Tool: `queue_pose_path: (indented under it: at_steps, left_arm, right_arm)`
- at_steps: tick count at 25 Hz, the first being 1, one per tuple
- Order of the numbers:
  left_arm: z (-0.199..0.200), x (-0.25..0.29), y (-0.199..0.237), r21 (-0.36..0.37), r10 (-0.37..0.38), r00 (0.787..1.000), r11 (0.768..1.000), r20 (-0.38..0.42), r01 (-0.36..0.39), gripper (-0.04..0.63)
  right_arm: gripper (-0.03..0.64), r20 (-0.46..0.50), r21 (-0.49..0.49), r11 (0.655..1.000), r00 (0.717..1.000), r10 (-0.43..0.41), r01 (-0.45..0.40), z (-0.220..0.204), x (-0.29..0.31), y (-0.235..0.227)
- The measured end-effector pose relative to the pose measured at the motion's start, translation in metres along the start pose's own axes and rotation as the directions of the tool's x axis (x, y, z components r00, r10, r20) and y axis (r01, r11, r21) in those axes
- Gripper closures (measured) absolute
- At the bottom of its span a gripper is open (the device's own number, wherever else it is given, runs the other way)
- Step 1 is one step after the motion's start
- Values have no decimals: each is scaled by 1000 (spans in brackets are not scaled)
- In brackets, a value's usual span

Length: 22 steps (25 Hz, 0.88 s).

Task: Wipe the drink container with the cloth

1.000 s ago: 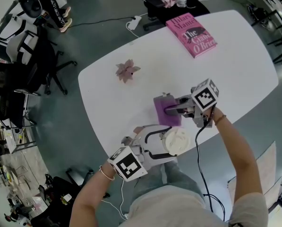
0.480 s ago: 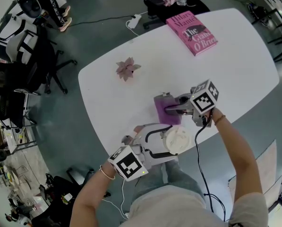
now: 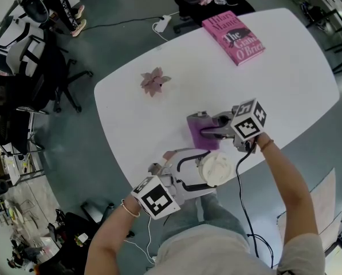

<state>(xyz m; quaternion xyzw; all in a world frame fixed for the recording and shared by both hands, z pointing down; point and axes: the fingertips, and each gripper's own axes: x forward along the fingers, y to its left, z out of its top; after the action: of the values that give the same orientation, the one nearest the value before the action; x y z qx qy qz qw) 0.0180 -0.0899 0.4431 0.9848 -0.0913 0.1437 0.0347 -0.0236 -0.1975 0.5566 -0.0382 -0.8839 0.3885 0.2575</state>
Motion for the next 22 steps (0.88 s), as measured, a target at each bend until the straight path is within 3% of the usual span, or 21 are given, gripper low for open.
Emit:
queue_pose_path:
  at_steps: [16,22]
  left_arm:
    - [2,1,0,-8,-3,1000,1000,9,3,219]
    - [3,1,0,2,-3,1000,1000,11,3,219]
  right_arm:
    - [535,-19,-166,981,995,-103,98,-11,6,-9]
    - [535,-21,-258,954,986,-164,153,-14,8,-10]
